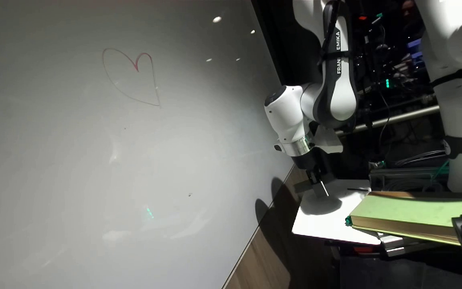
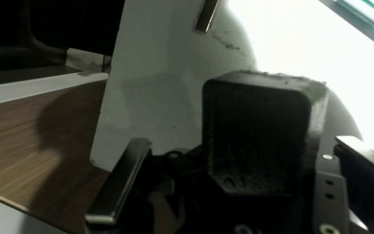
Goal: Use the duster to erase the markings on the board
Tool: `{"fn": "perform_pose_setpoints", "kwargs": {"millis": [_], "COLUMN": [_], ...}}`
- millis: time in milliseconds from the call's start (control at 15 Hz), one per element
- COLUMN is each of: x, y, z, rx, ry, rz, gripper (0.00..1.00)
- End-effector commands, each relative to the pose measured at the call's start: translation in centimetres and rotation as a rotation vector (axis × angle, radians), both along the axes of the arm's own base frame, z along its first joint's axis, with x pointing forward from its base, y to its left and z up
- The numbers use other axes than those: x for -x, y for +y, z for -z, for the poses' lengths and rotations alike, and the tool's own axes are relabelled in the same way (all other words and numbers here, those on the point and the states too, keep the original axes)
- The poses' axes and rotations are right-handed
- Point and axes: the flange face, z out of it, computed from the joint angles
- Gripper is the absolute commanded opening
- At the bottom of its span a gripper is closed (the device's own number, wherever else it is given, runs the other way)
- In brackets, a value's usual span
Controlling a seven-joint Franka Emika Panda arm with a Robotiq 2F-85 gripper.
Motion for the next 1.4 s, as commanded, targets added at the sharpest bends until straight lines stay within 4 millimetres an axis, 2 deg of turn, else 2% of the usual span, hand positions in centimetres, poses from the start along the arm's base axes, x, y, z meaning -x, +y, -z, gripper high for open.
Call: {"fn": "perform_pose_setpoints", "kwargs": {"millis": [0,533,600,933,1333], "x": [0.0,-0.3,-0.3,-0.9,-1.1], "y": [0.3,0.8,1.0,1.4,-1.2], "z": [0.4,-0.3,-0.5,-2.3,-4.7], "rx": [-0.019,-0.055,-0.061,-0.081,-0.075], "ry": [0.002,0.032,0.033,0.026,0.042], "rz": [-0.023,0.000,0.002,0.010,0.035], "gripper": [0.37,0.94,0.99,1.00,1.00]}}
